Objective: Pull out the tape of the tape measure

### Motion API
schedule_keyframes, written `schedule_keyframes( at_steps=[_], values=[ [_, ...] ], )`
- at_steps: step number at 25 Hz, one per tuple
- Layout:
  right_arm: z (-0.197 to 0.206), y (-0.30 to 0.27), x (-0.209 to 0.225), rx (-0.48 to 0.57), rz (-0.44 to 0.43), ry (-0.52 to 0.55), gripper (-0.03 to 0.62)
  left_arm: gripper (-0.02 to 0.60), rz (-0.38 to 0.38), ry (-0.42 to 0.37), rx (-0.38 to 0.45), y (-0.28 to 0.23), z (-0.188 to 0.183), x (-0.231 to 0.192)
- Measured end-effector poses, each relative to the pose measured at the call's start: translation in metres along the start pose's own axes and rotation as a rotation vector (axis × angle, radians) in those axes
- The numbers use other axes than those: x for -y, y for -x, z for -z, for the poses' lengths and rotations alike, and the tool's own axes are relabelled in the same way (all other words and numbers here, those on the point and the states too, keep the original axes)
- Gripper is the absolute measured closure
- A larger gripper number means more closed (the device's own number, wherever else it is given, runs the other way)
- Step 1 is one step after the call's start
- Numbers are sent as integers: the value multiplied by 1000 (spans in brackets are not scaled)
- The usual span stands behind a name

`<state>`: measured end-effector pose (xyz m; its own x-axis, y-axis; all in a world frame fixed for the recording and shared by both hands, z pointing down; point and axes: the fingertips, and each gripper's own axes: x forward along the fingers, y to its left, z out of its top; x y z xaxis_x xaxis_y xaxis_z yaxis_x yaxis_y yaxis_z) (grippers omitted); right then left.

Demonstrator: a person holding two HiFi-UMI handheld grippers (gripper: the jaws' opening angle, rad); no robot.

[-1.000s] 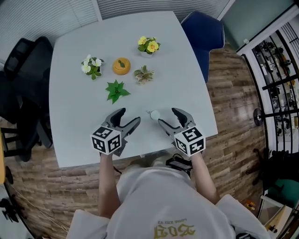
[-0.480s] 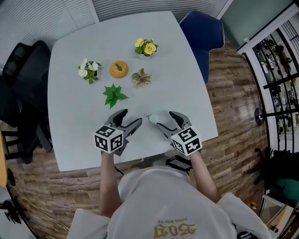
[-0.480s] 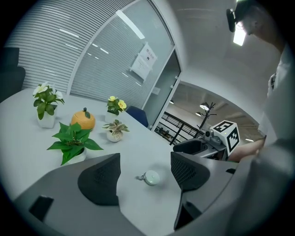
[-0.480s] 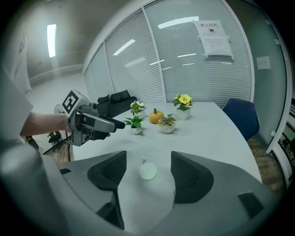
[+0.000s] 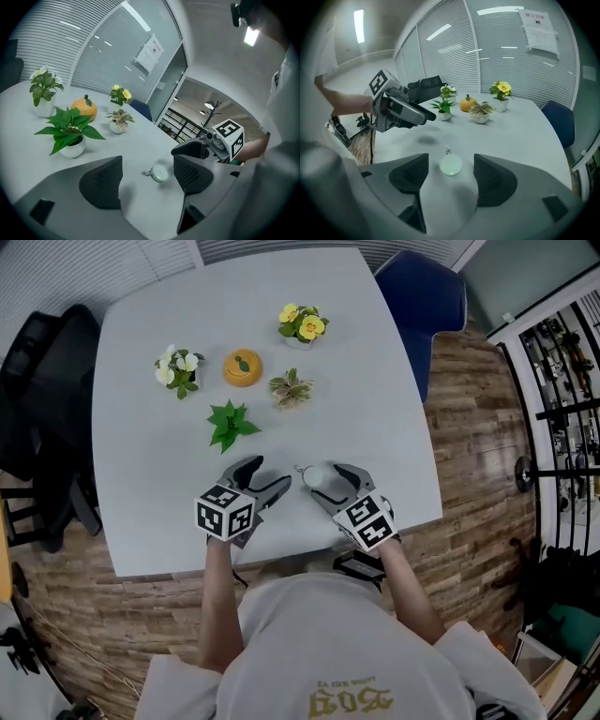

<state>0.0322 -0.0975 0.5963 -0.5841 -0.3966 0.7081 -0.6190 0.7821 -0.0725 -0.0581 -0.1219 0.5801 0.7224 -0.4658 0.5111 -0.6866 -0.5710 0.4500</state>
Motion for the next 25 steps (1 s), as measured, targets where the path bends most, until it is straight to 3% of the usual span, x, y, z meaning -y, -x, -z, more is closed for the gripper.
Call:
schedule_keyframes(
  at_steps=[8, 15, 25],
  values=[
    [6, -25, -8, -73, -50, 67, 293, 261, 30, 34, -57, -15, 20, -7],
    [16, -41, -6, -117, -69, 97, 293, 261, 83, -11, -145, -31, 36, -8],
    [19, -50, -5, -135, -86, 110, 293, 262, 93, 14, -155, -41, 34, -9]
  ],
)
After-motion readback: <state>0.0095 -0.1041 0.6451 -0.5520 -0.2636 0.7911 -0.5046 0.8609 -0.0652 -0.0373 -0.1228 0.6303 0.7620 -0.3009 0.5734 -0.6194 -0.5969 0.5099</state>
